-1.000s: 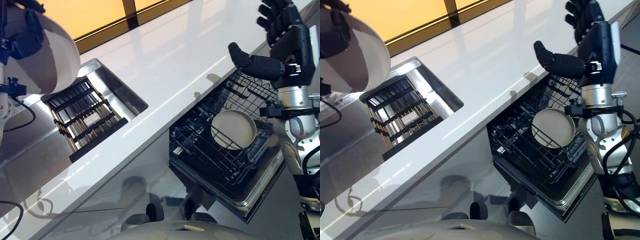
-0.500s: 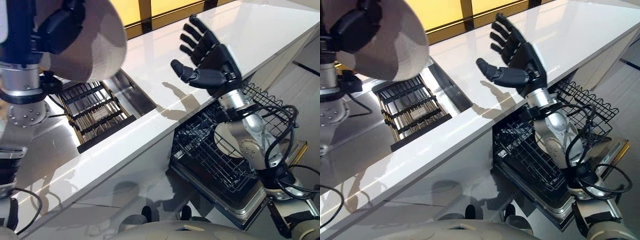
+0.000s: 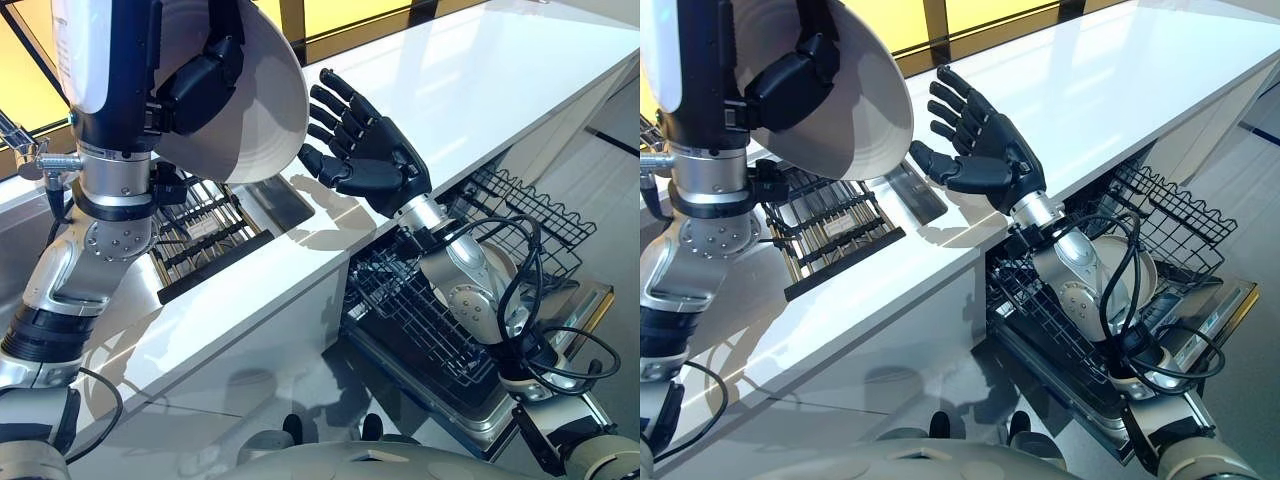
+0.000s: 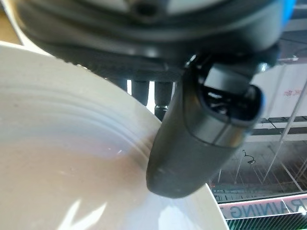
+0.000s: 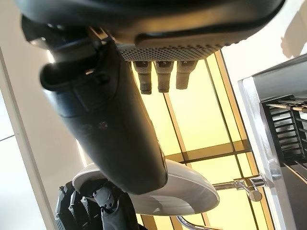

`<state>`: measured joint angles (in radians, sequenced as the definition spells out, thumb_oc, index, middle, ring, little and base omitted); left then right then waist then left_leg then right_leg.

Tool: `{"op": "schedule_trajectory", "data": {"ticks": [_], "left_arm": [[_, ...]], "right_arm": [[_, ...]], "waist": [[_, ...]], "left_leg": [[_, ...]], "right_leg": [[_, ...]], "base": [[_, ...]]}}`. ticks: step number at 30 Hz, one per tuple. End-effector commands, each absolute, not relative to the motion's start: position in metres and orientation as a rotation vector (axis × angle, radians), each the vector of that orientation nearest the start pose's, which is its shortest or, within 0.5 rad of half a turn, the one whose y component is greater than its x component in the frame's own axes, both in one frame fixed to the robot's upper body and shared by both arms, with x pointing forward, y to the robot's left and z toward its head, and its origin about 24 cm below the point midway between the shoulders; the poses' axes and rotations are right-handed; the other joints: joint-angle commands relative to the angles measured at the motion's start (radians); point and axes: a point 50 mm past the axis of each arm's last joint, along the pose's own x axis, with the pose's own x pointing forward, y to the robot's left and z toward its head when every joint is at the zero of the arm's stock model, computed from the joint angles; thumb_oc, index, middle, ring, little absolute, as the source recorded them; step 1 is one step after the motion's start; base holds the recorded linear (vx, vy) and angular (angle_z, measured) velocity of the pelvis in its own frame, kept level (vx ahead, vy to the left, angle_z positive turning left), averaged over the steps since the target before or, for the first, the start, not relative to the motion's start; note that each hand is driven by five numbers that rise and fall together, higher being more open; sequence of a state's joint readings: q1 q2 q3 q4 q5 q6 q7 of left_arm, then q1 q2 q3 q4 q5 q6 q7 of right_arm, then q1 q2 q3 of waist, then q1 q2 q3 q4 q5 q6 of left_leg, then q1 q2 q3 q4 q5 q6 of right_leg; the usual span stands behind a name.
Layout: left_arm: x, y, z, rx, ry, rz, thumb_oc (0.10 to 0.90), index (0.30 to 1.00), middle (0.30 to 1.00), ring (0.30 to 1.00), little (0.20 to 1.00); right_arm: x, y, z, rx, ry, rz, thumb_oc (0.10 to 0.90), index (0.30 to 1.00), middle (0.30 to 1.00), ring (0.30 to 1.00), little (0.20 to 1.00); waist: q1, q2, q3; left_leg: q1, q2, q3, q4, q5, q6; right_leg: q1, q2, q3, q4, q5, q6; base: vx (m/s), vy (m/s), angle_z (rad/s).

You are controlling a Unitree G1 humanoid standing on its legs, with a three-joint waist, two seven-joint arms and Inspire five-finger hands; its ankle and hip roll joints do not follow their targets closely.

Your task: Pick up plates and place into dishwasher.

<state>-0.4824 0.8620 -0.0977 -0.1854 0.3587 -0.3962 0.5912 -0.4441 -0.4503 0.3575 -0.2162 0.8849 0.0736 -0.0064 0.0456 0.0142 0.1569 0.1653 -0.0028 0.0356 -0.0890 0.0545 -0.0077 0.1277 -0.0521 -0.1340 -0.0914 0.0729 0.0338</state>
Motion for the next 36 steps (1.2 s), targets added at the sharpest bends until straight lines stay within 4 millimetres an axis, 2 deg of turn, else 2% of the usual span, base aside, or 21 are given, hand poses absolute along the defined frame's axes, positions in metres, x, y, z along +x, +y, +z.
{"op": "schedule_trajectory", "data": {"ticks": [1, 11, 18, 24, 28, 30, 36], "left_arm": [[0.25, 0.17, 0.303, 0.824, -1.522, 0.218, 0.1, 0.3, 0.3, 0.3, 0.2], [0.256, 0.17, 0.3, 0.834, -1.491, 0.219, 0.1, 0.3, 0.3, 0.3, 0.2], [0.264, 0.18, 0.299, 0.894, -1.438, 0.271, 0.1, 0.3, 0.3, 0.3, 0.2], [0.268, 0.199, 0.3, 0.936, -1.387, 0.357, 0.1, 0.3, 0.3, 0.3, 0.2], [0.267, 0.208, 0.297, 0.952, -1.368, 0.401, 0.1, 0.3, 0.3, 0.3, 0.2], [0.266, 0.211, 0.297, 0.959, -1.364, 0.416, 0.1, 0.3, 0.3, 0.3, 0.2], [0.26, 0.215, 0.299, 0.962, -1.359, 0.432, 0.1, 0.3, 0.3, 0.3, 0.2]], "right_arm": [[0.276, -0.058, 0.232, 0.476, -0.446, 0.888, 0.8, 0.9, 0.9, 0.9, 0.9], [0.271, -0.052, 0.227, 0.51, -0.425, 0.936, 0.8, 0.9, 0.9, 0.9, 0.9], [0.27, -0.065, 0.243, 0.498, -0.566, 0.872, 0.8, 0.9, 0.9, 0.9, 0.9], [0.27, -0.086, 0.257, 0.354, -0.732, 0.672, 0.8, 0.9, 0.9, 0.9, 0.9], [0.261, -0.117, 0.278, 0.163, -1.027, 0.319, 0.8, 0.9, 0.9, 0.9, 0.9], [0.256, -0.129, 0.287, 0.14, -1.101, 0.233, 0.8, 0.9, 0.9, 0.9, 0.9], [0.251, -0.148, 0.293, 0.209, -1.116, 0.217, 0.8, 0.9, 0.9, 0.9, 0.9]], "waist": [[-0.022, -0.024, -0.104], [-0.03, -0.024, -0.106], [-0.034, -0.021, -0.107], [-0.037, -0.014, -0.11], [-0.041, -0.006, -0.109], [-0.043, -0.002, -0.107], [-0.046, 0.002, -0.104]], "left_leg": [[0.008, -0.08, -0.017, 0.002, -0.092, 0.043], [0.014, -0.078, -0.007, 0.002, -0.092, 0.046], [0.017, -0.078, -0.005, 0.002, -0.094, 0.046], [0.014, -0.078, -0.003, 0.002, -0.092, 0.047], [0.016, -0.079, -0.005, 0.002, -0.096, 0.049], [0.016, -0.08, -0.008, 0.002, -0.099, 0.05], [0.016, -0.084, -0.016, 0.002, -0.102, 0.052]], "right_leg": [[0.04, 0.06, -0.039, 0.037, -0.096, -0.003], [0.042, 0.062, -0.033, 0.039, -0.098, -0.005], [0.045, 0.063, -0.029, 0.036, -0.095, -0.005], [0.042, 0.063, -0.023, 0.034, -0.092, -0.004], [0.042, 0.064, -0.015, 0.034, -0.091, -0.005], [0.042, 0.065, -0.008, 0.035, -0.092, -0.004], [0.039, 0.064, -0.004, 0.039, -0.094, -0.002]], "base": [[0.0, 0.0, 0.0], [0.0, -0.001, -0.01], [0.0, -0.003, -0.01], [0.0, 0.0, 0.0], [0.0, 0.0, 0.0], [0.0, 0.0, 0.0], [-0.01, 0.005, 0.0]]}}
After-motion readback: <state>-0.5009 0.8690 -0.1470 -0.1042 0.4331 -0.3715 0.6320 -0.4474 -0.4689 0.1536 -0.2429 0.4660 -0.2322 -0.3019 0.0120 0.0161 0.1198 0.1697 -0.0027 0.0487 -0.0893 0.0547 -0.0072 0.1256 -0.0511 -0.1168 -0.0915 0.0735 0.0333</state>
